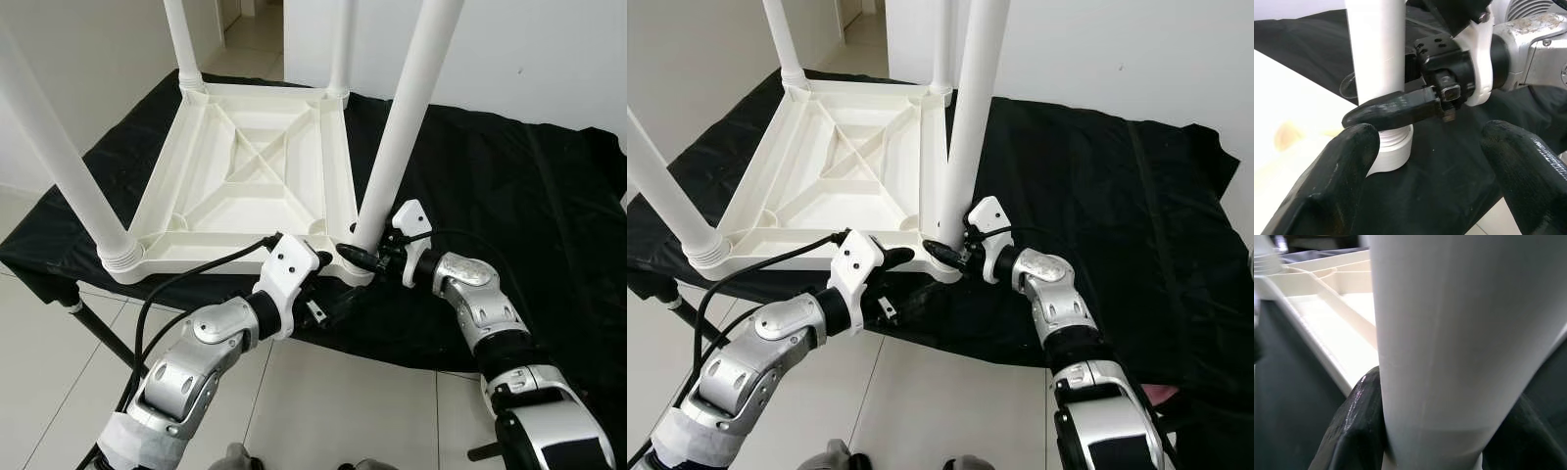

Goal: Building children table

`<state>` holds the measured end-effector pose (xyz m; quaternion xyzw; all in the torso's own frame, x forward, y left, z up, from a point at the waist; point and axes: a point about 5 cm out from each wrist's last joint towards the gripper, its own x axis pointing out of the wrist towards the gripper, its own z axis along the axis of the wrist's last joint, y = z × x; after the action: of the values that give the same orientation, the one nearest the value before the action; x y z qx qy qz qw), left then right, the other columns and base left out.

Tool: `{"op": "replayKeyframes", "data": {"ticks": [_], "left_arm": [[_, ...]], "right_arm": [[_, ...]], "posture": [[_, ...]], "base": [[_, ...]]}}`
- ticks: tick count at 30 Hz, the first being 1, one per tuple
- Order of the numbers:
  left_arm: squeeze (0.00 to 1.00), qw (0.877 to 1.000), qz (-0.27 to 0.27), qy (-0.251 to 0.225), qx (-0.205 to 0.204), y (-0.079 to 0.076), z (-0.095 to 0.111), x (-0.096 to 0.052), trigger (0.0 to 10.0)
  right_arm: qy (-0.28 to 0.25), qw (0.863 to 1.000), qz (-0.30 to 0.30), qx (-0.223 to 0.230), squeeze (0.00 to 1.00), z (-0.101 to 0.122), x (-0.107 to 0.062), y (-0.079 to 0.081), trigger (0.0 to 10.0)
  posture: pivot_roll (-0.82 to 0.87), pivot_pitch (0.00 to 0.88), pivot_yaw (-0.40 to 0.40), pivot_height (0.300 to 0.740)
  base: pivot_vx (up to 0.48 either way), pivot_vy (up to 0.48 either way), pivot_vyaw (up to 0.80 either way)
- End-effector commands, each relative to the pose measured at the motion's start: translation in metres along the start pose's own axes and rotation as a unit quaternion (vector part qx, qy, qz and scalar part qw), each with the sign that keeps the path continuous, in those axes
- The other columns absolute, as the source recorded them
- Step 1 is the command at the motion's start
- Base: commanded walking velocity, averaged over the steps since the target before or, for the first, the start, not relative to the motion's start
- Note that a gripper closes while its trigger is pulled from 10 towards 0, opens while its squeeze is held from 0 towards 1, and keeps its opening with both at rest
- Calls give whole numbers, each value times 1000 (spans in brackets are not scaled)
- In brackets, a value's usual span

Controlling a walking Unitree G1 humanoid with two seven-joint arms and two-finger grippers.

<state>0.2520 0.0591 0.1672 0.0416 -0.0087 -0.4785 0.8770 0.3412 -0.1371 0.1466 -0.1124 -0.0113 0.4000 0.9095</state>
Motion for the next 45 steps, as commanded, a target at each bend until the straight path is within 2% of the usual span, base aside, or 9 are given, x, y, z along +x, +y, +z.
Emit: {"op": "replayKeyframes", "data": {"ticks": [1, 20, 21, 24, 30, 31, 34, 35, 45], "left_arm": [[0, 1000, -4, 5, -3, -2, -4, -1, 10000], [0, 1000, -3, 16, 21, 8, -6, -5, 10000], [0, 1000, -3, 16, 22, 8, -6, -5, 10000], [0, 1000, -4, 16, 24, 9, -6, -4, 10000], [0, 1000, -5, 13, 24, 10, -5, -2, 10000], [0, 1000, -5, 12, 25, 9, -5, -3, 10000], [0, 1000, -5, 12, 25, 10, -5, -3, 10000], [0, 1000, -4, 10, 24, 10, -4, -2, 10000], [0, 1000, -2, 3, 26, 14, 0, -1, 10000]], "right_arm": [[30, 999, -39, -1, 0, -11, -5, -2, 10000], [55, 938, -330, 91, 0, 3, -7, 45, 10000], [48, 939, -328, 94, 882, 6, -6, 45, 10000], [37, 941, -322, 98, 1000, 10, -5, 47, 10000], [35, 961, -251, 108, 1000, 12, -3, 46, 10000], [35, 970, -219, 100, 475, 11, -5, 43, 10000], [35, 975, -199, 93, 475, 10, -7, 40, 10000], [25, 986, -140, 85, 0, 7, -11, 33, 10000], [17, 999, -38, -1, 0, 4, -17, -2, 10000]], "posture": [[-78, 53, -7, 740], [-78, 29, -26, 740], [-79, 25, -27, 740], [-80, 22, -26, 740], [-80, 15, -24, 740], [-80, 14, -24, 740], [-79, 15, -23, 740], [-76, 13, -23, 740], [-77, 16, -4, 740]], "base": [[0, 0, 0], [0, 0, 0], [0, 0, 0], [0, 0, 0], [0, 0, 0], [0, 0, 0], [0, 0, 0], [0, 0, 0], [0, 0, 0]]}}
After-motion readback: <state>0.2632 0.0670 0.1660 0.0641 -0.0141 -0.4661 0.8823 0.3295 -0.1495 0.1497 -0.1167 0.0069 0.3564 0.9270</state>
